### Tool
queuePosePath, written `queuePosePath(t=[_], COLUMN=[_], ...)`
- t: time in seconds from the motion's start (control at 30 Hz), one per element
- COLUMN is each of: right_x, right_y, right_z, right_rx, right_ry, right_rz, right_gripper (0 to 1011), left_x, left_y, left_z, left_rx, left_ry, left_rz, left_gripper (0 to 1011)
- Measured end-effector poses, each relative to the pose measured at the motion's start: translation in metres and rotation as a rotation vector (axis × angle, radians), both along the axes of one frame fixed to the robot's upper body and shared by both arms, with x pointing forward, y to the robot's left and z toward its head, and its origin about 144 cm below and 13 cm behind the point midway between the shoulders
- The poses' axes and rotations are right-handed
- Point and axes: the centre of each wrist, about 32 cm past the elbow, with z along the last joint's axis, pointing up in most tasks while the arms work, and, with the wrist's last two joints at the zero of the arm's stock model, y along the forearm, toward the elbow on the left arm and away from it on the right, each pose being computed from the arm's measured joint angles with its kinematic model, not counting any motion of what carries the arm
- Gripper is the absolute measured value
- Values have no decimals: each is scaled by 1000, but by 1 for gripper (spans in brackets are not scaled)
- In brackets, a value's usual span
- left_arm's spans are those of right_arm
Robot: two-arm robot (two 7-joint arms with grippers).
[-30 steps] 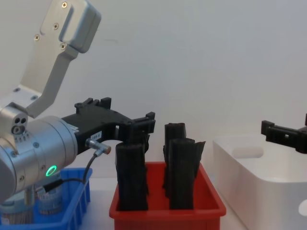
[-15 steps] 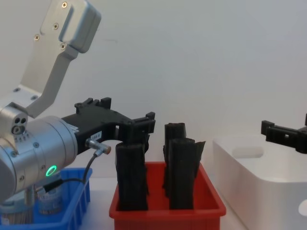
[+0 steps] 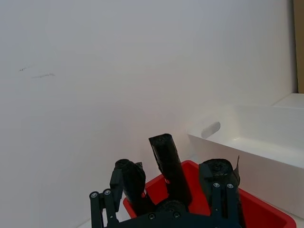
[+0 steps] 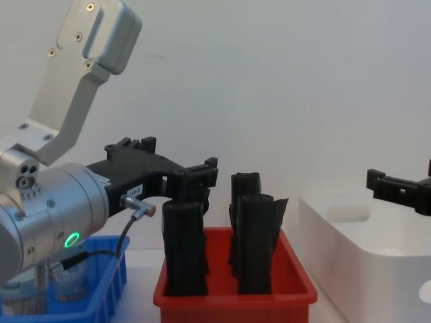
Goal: Pick the cotton swabs from the blue box and place them into the white box.
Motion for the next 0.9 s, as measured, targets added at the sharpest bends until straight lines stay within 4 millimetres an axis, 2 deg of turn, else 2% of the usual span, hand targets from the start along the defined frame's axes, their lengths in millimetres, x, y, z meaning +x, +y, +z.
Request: queuePosePath(t=[0.9], right_x=[0], right_y=[0], right_z=[0], right_rx=[0], right_ry=[0], right_rz=[0], right_gripper=[1002], left_x=[0], left_y=[0], left_z=[0], left_rx=[0], left_ry=[0], left_rz=[0], left_gripper=[1004])
